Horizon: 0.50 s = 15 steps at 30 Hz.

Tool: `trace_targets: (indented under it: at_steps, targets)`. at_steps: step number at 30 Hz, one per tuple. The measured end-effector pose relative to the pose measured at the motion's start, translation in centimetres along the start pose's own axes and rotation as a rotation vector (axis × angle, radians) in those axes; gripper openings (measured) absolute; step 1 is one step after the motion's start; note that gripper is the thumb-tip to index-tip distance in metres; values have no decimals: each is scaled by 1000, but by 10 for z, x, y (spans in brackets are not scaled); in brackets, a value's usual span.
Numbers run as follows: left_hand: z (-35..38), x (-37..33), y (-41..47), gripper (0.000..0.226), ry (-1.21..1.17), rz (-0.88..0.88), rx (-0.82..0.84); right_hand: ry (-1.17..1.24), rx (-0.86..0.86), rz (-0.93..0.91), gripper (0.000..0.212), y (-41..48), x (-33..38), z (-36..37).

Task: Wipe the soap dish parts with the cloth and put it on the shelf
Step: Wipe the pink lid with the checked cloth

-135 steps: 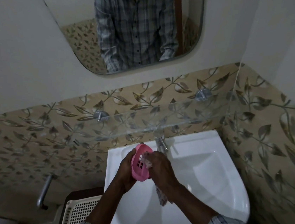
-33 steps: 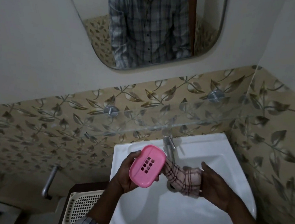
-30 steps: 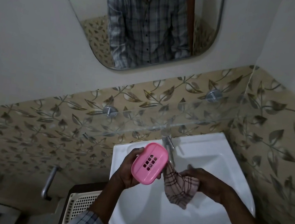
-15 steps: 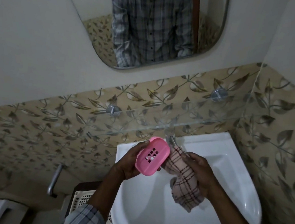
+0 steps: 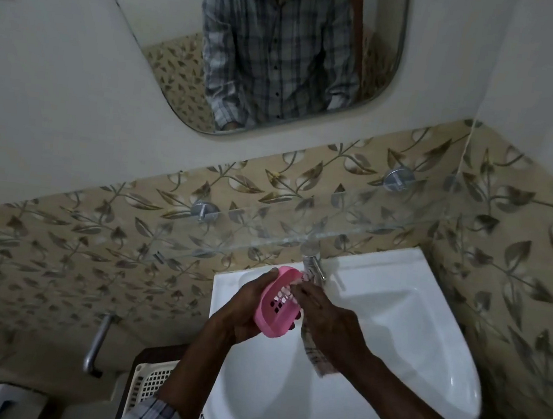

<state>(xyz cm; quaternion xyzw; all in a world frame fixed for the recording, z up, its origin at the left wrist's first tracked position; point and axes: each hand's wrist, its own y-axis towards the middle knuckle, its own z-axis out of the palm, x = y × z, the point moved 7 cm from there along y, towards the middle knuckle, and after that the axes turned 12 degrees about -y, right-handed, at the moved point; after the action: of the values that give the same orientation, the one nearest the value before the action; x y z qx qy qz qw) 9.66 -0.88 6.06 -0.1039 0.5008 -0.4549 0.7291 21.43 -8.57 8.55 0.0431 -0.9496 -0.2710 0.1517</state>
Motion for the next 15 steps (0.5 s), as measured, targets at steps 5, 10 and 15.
trace_targets:
  at_steps: [5, 10, 15]
  targets:
    - [-1, 2, -2, 51, -5, -29, -13, 136, 16, -150, 46, -7, 9, 0]
    - [3, -4, 1, 54, -4, -36, -50, 232, -20, -27, 48, 3, 12, -7]
    - [2, -1, 4, 55, -14, -18, -90, 224, 24, -81, 43, 4, 17, -14]
